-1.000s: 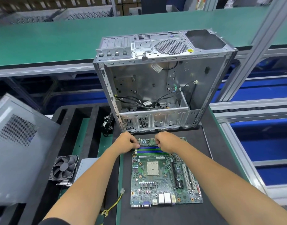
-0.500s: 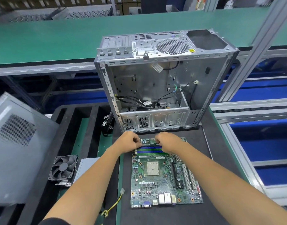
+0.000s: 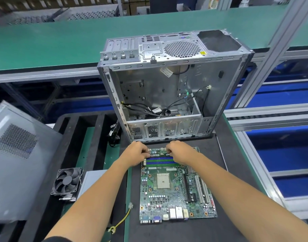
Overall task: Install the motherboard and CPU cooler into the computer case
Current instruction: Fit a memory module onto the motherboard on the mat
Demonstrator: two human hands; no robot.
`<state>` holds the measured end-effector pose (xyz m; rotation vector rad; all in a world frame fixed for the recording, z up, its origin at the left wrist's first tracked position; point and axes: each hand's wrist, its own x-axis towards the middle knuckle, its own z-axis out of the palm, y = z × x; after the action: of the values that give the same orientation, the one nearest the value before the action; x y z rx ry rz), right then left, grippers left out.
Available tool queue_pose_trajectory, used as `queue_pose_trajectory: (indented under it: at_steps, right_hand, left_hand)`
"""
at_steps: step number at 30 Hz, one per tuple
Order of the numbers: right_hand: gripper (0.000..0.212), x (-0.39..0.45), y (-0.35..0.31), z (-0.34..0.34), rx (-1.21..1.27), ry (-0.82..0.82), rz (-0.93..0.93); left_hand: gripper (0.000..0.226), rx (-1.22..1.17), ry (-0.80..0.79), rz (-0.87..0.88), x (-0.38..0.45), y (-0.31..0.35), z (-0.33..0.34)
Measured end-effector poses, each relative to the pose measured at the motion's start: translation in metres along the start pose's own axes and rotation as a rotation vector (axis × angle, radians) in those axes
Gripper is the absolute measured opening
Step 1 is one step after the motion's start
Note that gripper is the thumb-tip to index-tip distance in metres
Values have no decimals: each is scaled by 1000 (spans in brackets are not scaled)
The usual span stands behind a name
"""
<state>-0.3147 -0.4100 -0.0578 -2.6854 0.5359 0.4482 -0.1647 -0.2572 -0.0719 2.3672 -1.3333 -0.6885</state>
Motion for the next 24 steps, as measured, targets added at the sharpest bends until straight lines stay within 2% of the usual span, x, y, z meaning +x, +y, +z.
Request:
queue_pose_trajectory:
  at_steps: [4,9,14,24]
  right_hand:
    - [13,-1,2,1,4,28,-31]
    - [10,-2,-2,6,-24,28,-70]
    - [16,-5,3,7,-43,76,-40]
    - [11,-6,3,5,-10,99,-76]
  left_hand:
    - [11,26,42,-12,0,-1,1]
    - [11,44,-6,8,-2,-6,-2]
    - [12,38,17,30,-3,-1,2]
    - [11,49,38,13,-3,-2,4]
